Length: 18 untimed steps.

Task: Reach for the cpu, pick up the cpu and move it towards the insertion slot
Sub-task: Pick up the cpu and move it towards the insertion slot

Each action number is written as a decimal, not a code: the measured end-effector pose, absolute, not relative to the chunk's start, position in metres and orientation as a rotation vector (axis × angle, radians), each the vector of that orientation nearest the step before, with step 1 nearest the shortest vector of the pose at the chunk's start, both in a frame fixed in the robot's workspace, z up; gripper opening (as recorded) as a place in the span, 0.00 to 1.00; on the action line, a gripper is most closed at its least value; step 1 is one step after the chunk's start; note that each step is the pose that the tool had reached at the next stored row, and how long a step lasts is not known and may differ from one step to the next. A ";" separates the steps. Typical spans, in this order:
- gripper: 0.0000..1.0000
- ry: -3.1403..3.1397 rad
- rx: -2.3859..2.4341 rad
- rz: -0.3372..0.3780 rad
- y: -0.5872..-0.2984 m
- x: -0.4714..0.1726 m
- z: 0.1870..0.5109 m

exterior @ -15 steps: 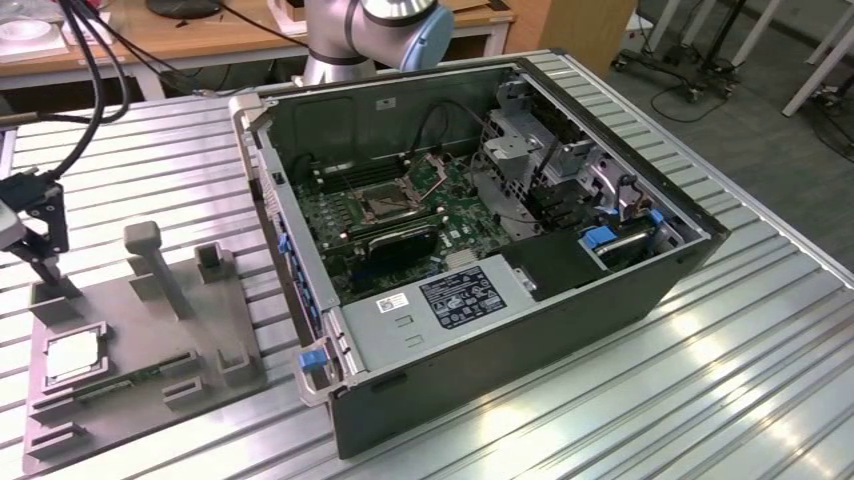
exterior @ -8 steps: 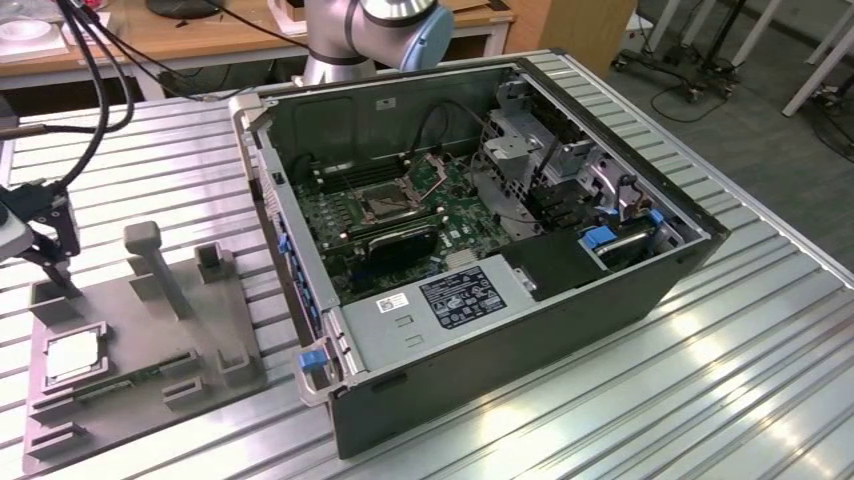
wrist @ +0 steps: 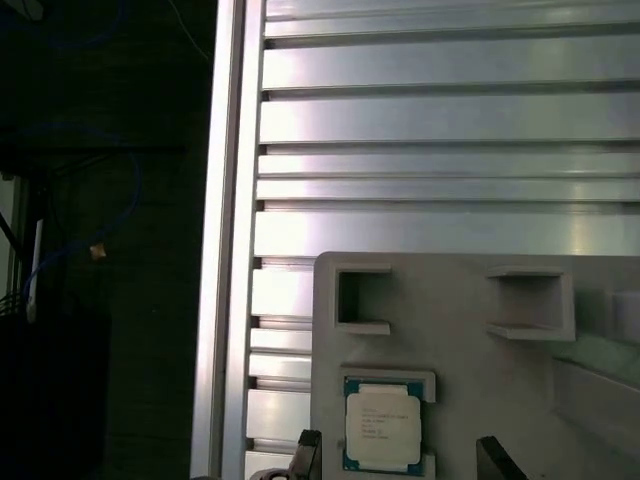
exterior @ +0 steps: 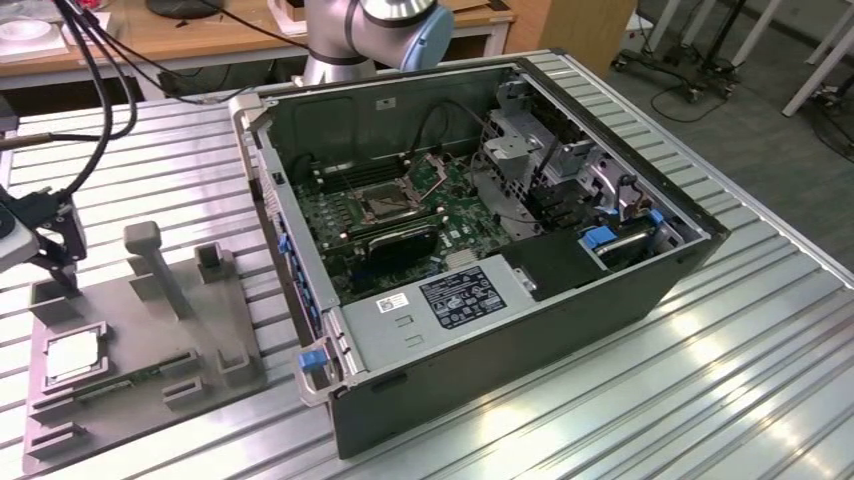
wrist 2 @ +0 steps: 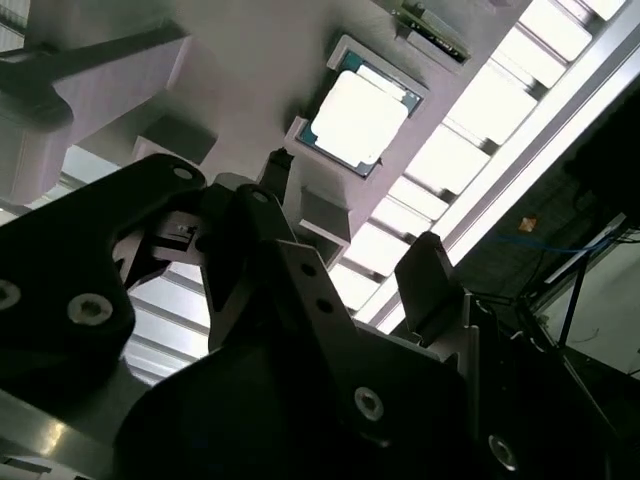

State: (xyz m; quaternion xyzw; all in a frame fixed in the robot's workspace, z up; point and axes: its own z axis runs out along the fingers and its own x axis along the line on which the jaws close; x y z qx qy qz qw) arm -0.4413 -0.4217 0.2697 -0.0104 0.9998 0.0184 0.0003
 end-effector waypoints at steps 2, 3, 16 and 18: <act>0.69 3.140 -0.033 0.058 -0.422 -0.441 0.266; 0.69 3.141 -0.033 0.058 -0.423 -0.441 0.265; 0.69 3.141 -0.037 0.058 -0.429 -0.441 0.241; 0.69 3.142 -0.038 0.058 -0.429 -0.441 0.237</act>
